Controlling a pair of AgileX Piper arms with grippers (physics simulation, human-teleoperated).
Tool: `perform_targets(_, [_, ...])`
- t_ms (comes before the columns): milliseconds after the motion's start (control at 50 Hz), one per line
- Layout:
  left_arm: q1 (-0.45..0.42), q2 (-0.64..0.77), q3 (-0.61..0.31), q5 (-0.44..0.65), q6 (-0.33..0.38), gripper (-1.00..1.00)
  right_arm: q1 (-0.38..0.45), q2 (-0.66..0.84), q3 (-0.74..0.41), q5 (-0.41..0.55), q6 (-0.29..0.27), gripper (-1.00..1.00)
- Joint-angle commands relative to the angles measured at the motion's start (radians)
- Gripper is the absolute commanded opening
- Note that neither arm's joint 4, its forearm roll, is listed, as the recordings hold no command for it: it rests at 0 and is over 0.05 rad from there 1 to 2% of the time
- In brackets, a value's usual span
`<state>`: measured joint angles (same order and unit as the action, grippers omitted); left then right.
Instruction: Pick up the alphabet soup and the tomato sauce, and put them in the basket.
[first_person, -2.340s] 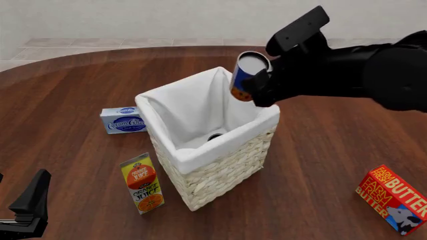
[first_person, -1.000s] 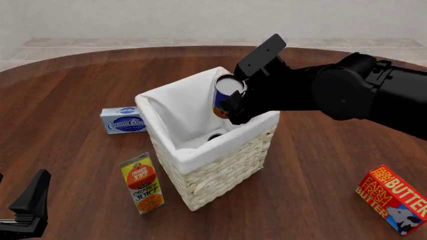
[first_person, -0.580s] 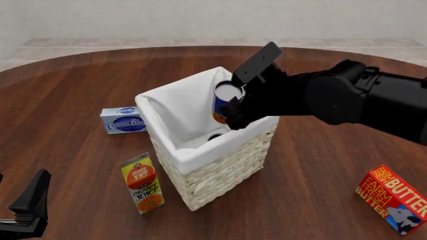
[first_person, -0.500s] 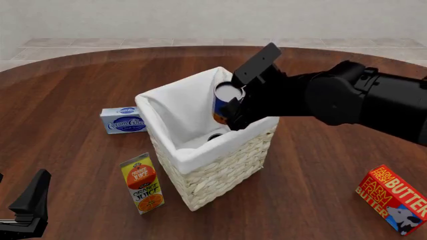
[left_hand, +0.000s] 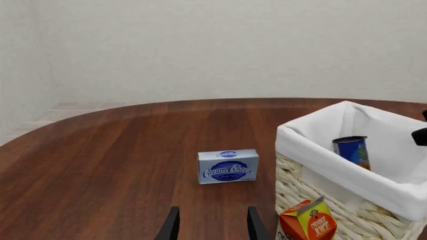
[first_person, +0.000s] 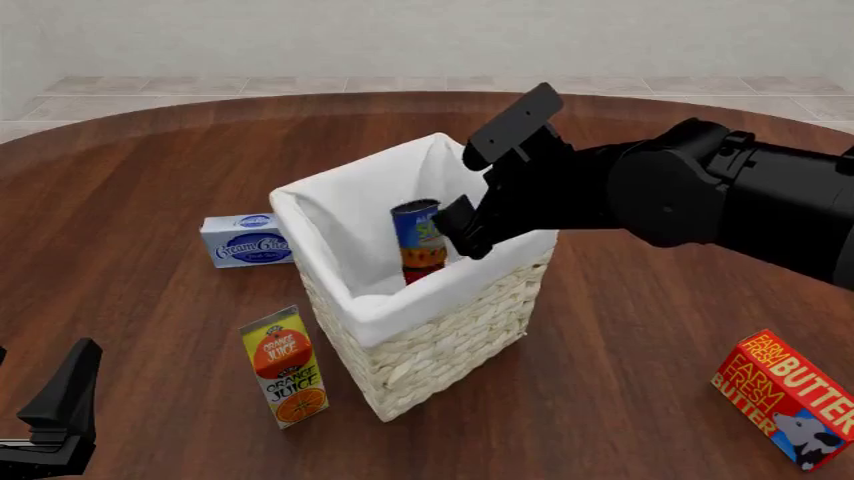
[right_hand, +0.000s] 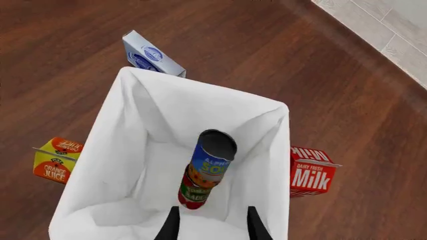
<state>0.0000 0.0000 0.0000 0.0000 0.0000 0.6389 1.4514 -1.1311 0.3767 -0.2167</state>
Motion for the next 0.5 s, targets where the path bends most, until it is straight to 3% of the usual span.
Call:
perform_targets(20, [0.0,0.0,0.0,0.0,0.0,1.0,0.002,-0.001,-0.009,0.005,0.003,1.0])
perform_targets(500, [0.0,0.0,0.0,0.0,0.0,1.0,0.006,-0.018,-0.024,0.025,0.0,1.0])
